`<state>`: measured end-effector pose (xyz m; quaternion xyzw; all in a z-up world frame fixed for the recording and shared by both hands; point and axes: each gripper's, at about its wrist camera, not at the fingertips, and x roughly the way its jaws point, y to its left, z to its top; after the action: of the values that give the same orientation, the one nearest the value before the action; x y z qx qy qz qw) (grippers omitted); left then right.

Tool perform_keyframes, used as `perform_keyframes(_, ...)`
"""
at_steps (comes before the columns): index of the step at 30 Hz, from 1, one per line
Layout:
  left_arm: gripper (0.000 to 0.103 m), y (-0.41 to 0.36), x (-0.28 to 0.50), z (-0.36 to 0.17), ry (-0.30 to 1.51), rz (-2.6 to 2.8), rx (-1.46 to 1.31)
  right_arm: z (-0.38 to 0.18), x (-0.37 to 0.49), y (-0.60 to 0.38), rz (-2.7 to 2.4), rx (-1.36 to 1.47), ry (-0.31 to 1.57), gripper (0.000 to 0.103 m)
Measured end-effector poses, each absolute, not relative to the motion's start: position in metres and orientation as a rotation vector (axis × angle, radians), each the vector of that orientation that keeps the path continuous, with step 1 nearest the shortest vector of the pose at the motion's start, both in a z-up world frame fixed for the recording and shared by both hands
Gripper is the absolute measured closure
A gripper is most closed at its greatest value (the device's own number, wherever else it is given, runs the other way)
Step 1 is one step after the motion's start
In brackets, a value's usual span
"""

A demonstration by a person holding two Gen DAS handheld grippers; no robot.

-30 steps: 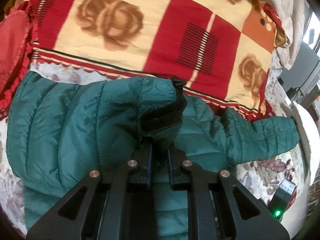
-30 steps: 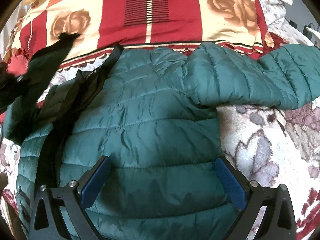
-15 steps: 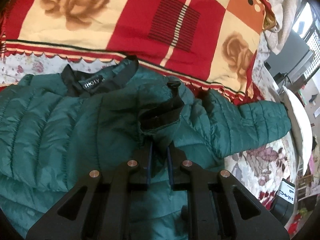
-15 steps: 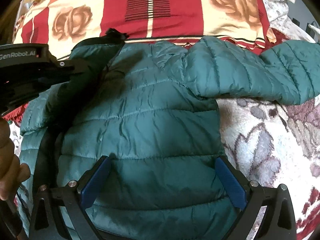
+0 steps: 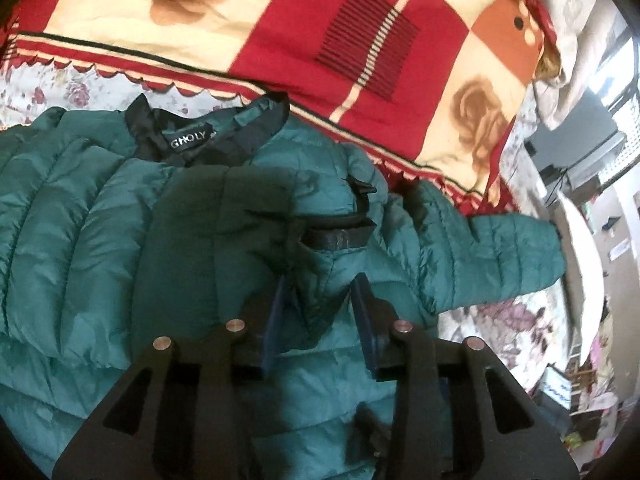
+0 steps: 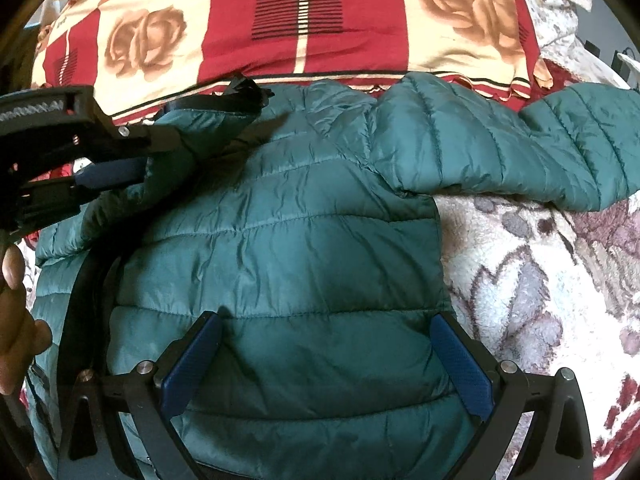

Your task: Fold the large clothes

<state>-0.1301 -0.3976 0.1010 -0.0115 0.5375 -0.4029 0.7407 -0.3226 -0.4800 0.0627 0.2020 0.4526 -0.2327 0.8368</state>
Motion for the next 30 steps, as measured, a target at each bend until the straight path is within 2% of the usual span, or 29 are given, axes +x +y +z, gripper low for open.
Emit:
perform_keyframes(5, 0.055, -0.379, -0.120, 0.116, 1.170, -0.875, -0.106, 0.064, -0.328, -0.477, -0.489, 0.425, 0.958, 0.000)
perform_keyframes(7, 0.044, -0.367, -0.117, 0.123, 1.163, -0.871, -0.146, 0.064, -0.329, -0.476, -0.491, 0.422, 0.957, 0.000)
perform_keyframes(8, 0.042, -0.360, -0.115, 0.128, 1.155, -0.864, -0.165, 0.065, -0.329, -0.476, -0.492, 0.422, 0.957, 0.000)
perform_keyframes(17, 0.040, -0.287, -0.104, 0.146, 1.065, -0.730, -0.101, 0.070, -0.332, -0.466, -0.495, 0.425, 0.936, 0.000)
perform_keyframes(30, 0.040, -0.216, -0.078, 0.120, 0.981, -0.490, 0.045, 0.096, -0.321, -0.457, -0.412, 0.502, 0.823, 0.000)
